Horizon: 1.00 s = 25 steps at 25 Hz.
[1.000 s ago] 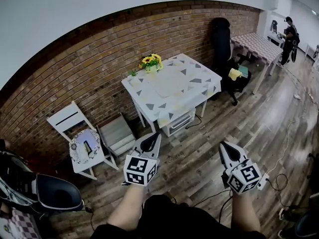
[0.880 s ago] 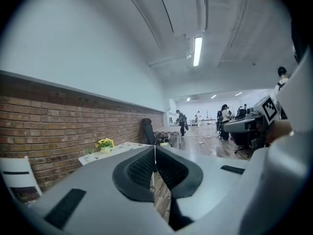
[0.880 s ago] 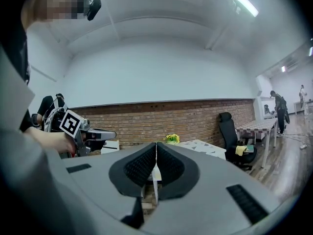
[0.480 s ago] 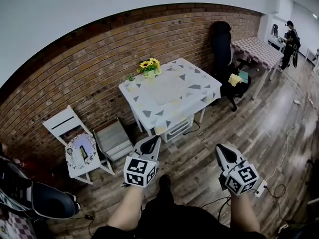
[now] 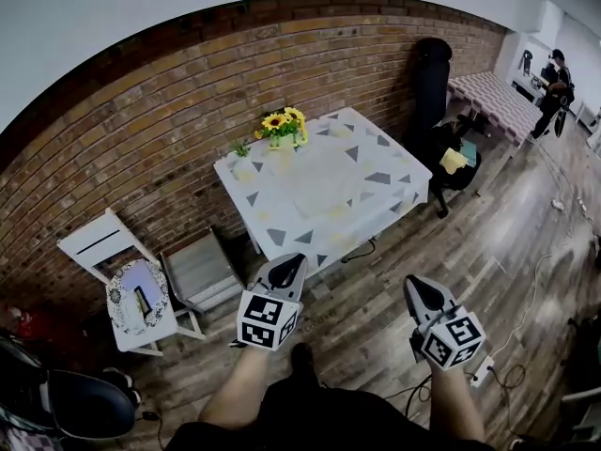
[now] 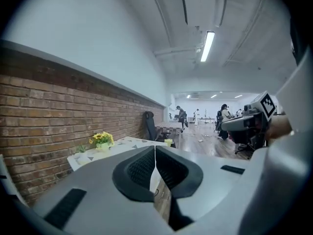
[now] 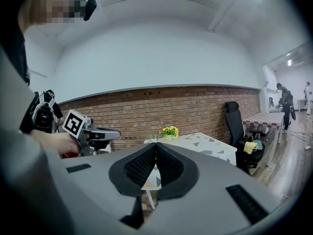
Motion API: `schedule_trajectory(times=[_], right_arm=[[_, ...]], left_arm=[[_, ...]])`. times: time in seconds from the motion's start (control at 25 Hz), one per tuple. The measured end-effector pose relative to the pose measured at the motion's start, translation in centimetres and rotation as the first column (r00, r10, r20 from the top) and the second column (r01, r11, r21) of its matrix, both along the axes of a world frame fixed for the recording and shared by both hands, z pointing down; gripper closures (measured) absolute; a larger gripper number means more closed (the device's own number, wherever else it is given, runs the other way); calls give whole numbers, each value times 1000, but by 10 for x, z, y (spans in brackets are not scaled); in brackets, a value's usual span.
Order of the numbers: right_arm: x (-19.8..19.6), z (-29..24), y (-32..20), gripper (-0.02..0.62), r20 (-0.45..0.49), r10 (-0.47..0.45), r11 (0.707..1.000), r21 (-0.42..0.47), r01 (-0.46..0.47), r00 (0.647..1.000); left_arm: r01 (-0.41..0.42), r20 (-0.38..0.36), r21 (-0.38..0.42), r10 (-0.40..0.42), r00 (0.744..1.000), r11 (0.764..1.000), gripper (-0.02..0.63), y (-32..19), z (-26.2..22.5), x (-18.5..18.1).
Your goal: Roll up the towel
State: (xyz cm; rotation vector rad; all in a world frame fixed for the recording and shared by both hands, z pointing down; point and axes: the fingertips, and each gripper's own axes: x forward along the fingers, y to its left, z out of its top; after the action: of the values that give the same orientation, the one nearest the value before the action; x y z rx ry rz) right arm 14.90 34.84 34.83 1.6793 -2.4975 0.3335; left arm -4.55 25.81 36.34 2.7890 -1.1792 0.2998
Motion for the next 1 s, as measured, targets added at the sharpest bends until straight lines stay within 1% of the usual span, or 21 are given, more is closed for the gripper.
schedule_trajectory(times=[0.2, 0.36, 0.64, 0.8, 0.88, 1.0], right_arm=[[-22, 13, -72, 580, -21, -15, 999, -42, 14, 1000], [-35, 14, -114, 580, -40, -23, 998, -60, 20, 999], [-53, 23, -162, 580, -32, -49, 995, -89, 46, 998], [-52, 41, -194, 580, -25, -78, 991, -108, 75, 997], [-53, 49, -212, 580, -23, -98, 988, -125, 94, 995], [-57, 62, -242, 580, -24, -155, 979, -139, 150, 988]], left_arm=[[-16, 10, -29, 16, 1000, 999, 586, -69, 13, -14], [-25, 15, -51, 26, 1000, 998, 586, -109, 22, -24], [-42, 40, -88, 46, 998, 995, 584, -149, 42, -26], [-27, 64, -120, 34, 997, 992, 584, -174, 62, -23], [-17, 75, -139, 28, 997, 990, 584, -187, 70, -20], [-2, 98, -150, 17, 995, 989, 584, -208, 78, -14]])
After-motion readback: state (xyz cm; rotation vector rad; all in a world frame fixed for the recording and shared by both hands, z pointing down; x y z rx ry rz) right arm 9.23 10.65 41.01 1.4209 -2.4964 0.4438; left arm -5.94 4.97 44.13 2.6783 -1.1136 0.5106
